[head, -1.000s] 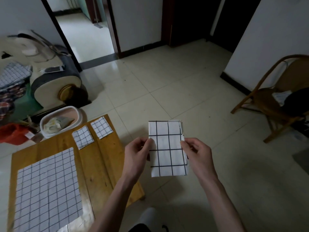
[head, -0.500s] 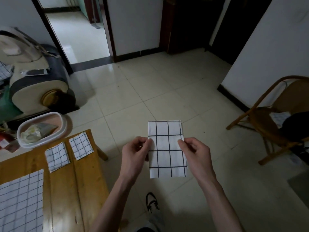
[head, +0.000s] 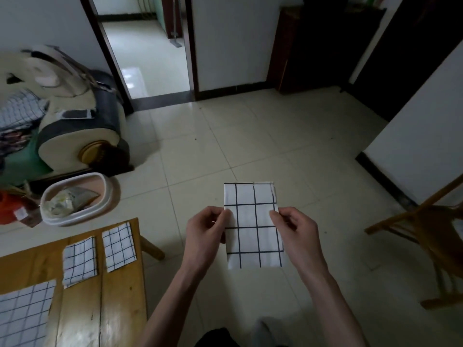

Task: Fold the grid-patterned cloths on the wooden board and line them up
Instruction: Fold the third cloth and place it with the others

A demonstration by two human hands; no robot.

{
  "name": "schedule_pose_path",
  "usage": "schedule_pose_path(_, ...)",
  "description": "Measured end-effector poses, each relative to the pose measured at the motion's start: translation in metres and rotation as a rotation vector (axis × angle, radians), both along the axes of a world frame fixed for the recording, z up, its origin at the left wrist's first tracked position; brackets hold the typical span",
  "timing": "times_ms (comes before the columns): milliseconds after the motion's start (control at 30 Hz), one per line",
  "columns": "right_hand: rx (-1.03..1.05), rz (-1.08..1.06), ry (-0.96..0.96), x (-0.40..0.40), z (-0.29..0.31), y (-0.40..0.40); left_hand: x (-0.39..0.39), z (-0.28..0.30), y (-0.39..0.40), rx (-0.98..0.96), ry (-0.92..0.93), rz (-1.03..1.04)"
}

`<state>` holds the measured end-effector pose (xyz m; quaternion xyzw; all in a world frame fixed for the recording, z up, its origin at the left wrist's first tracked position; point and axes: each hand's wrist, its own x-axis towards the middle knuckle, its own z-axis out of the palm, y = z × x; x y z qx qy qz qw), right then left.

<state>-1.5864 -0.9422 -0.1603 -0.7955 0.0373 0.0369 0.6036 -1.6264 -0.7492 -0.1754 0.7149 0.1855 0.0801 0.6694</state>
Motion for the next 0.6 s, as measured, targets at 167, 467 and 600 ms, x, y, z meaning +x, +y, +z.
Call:
schedule_pose_path(167,0.008,0.091,0.031,0.061,-0.007,0.02,0.045,-0.005,0.018,0.024,0.008,0.062)
schedule_pose_path(467,-0.006,0.293,0.009,0.211,-0.02,0.066,0.162,-0.014,0.047,0.032,0.051,0.295)
schedule_pose_path(600,0.001,0.384,0.021,0.279,-0.017,0.085,0.215,-0.009,0.054,0.03,0.043,0.411)
